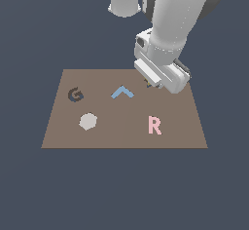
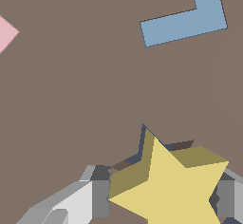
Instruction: Insert a designated object into the corresponding slot on a board.
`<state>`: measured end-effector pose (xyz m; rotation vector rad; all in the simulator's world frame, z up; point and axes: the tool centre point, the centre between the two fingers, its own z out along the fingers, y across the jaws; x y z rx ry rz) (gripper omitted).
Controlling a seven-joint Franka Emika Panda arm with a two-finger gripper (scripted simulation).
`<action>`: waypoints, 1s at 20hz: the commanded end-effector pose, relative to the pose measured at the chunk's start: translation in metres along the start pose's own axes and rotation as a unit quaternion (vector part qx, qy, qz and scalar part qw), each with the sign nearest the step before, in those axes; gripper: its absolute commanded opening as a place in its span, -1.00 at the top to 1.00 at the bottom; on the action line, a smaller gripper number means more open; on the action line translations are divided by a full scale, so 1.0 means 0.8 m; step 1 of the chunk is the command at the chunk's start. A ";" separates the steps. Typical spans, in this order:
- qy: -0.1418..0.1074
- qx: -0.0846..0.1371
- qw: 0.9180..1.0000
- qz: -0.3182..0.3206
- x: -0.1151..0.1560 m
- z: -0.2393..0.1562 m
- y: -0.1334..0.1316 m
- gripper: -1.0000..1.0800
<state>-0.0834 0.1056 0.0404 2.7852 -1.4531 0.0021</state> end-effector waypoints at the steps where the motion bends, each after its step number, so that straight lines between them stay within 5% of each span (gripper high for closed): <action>1: 0.000 0.000 1.000 0.000 0.000 0.000 0.000 1.00; 10: 0.000 0.001 1.000 0.000 0.000 0.012 0.000 1.00; 11: 0.000 0.001 1.000 0.000 0.000 0.012 0.000 -0.92; 20: 0.000 0.001 1.000 0.000 0.000 0.012 0.000 -0.92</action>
